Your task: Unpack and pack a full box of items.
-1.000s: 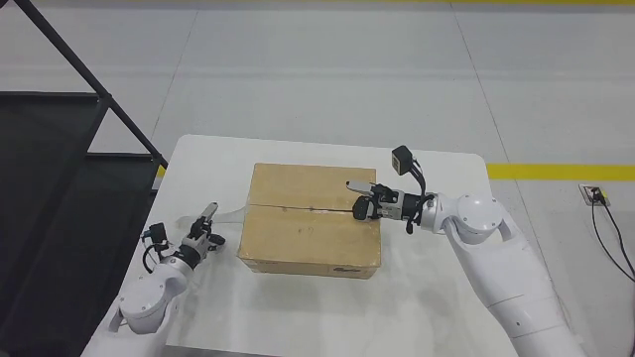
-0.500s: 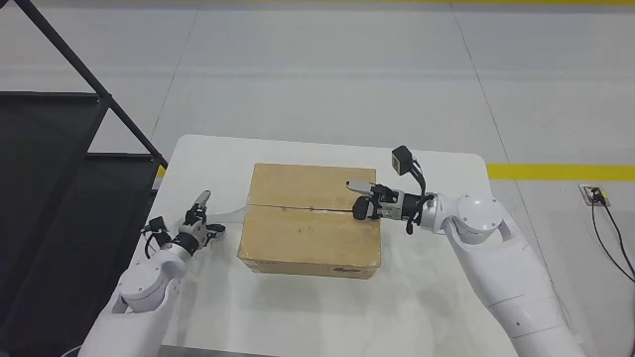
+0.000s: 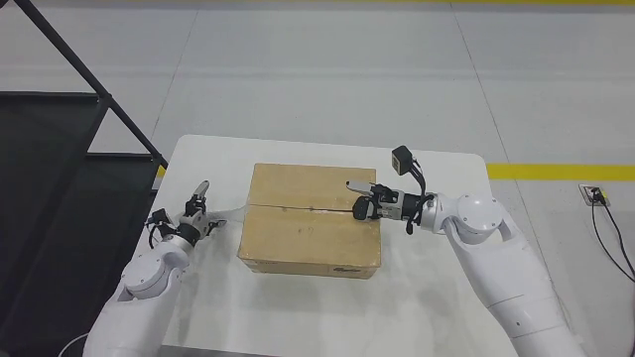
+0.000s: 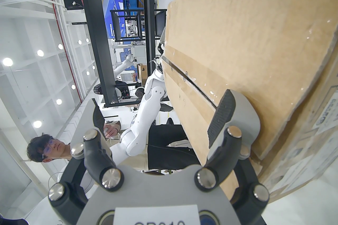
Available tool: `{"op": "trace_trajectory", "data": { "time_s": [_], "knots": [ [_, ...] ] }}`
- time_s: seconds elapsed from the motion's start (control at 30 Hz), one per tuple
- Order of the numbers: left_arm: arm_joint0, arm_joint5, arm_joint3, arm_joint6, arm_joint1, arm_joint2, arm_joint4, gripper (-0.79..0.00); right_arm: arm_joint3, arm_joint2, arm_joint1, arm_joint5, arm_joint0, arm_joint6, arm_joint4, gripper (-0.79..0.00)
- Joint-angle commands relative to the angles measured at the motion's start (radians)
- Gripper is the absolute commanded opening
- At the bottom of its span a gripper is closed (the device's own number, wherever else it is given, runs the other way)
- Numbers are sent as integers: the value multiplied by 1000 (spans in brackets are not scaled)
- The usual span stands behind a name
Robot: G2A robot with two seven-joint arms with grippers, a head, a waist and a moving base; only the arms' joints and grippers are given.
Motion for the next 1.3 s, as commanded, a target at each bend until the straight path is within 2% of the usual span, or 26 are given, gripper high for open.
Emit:
{"op": "trace_trajectory", "data": {
  "time_s": [0.0, 0.13, 0.33, 0.63, 1.27],
  "knots": [
    [5, -30, -8, 5, 1, -11, 8, 0, 0, 0, 0, 0, 0, 0, 0, 0],
    [27, -74, -47, 7, 5, -42, 13, 0, 0, 0, 0, 0, 0, 0, 0, 0],
    [92, -140, -153, 10, 14, -87, 46, 0, 0, 0, 0, 0, 0, 0, 0, 0],
    [179, -164, -296, 65, 19, -147, 70, 0, 0, 0, 0, 0, 0, 0, 0, 0],
    [248, -188, -443, 70, 21, -205, 137, 0, 0, 0, 0, 0, 0, 0, 0, 0]
  ]
}}
